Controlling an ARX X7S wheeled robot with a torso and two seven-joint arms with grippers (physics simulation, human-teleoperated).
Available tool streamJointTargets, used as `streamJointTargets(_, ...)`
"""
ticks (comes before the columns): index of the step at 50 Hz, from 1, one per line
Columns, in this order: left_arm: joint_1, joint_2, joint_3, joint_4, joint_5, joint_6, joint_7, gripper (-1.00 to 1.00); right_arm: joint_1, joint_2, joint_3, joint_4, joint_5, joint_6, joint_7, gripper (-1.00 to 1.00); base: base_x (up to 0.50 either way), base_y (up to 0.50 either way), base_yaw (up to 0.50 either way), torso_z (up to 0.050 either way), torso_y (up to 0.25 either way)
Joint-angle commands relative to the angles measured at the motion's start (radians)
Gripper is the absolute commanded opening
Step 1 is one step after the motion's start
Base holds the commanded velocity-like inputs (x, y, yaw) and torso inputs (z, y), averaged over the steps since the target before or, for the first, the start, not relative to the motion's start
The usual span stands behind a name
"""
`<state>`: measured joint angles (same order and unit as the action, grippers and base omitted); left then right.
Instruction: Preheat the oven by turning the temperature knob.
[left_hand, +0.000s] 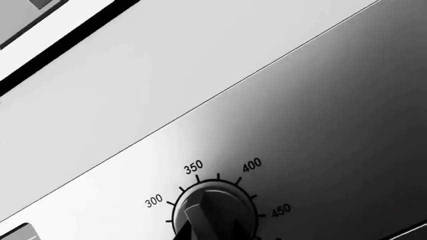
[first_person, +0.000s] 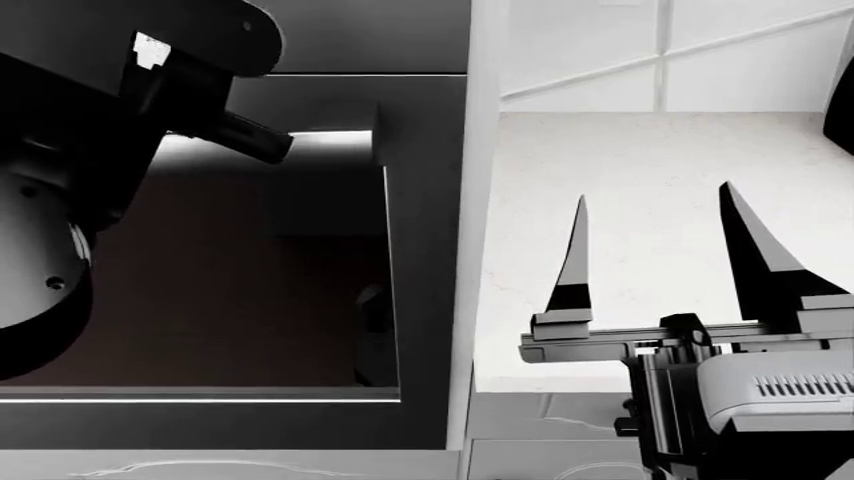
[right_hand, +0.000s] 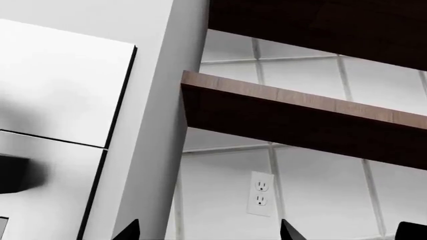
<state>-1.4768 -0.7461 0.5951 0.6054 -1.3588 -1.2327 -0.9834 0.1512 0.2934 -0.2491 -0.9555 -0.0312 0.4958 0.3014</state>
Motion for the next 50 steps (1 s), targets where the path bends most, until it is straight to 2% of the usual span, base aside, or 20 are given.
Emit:
streamJointTargets(1,-0.007,0.038,0.064,-0.264,-0.056,0.042,0.128,-1.00,0.001,0.001,-0.006,0.000,-0.001,-0.002,0.003,1.00,0.01,0.00,-0.01,0.000,0.000)
streamJointTargets(15,-0.017,0.040,0.145,-0.231,0.056,0.032,0.188,-1.00,0.001,0.006,-0.008,-0.004,0.002,0.001,0.008,1.00,0.01,0.00,-0.01,0.002,0.000)
streamJointTargets(21,-0.006,0.034,0.156,-0.218,0.058,0.037,0.207,-1.00,0.002,0.007,-0.009,-0.004,0.003,0.000,0.011,1.00,0.01,-0.01,-0.01,0.002,0.000)
streamJointTargets(25,0.003,0.044,0.133,-0.272,-0.017,0.028,0.207,-1.00,0.003,0.008,-0.011,-0.002,0.003,0.000,0.012,1.00,0.01,-0.01,-0.01,0.000,0.000)
streamJointTargets(31,-0.011,0.055,0.138,-0.312,-0.047,0.010,0.233,-1.00,0.002,0.011,-0.011,-0.003,0.003,0.000,0.015,1.00,0.01,-0.01,-0.01,0.002,0.000)
streamJointTargets(50,-0.029,0.057,0.218,-0.334,0.070,0.015,0.316,-1.00,0.001,0.016,-0.015,-0.003,0.006,-0.002,0.022,1.00,0.02,-0.01,-0.02,0.002,0.000)
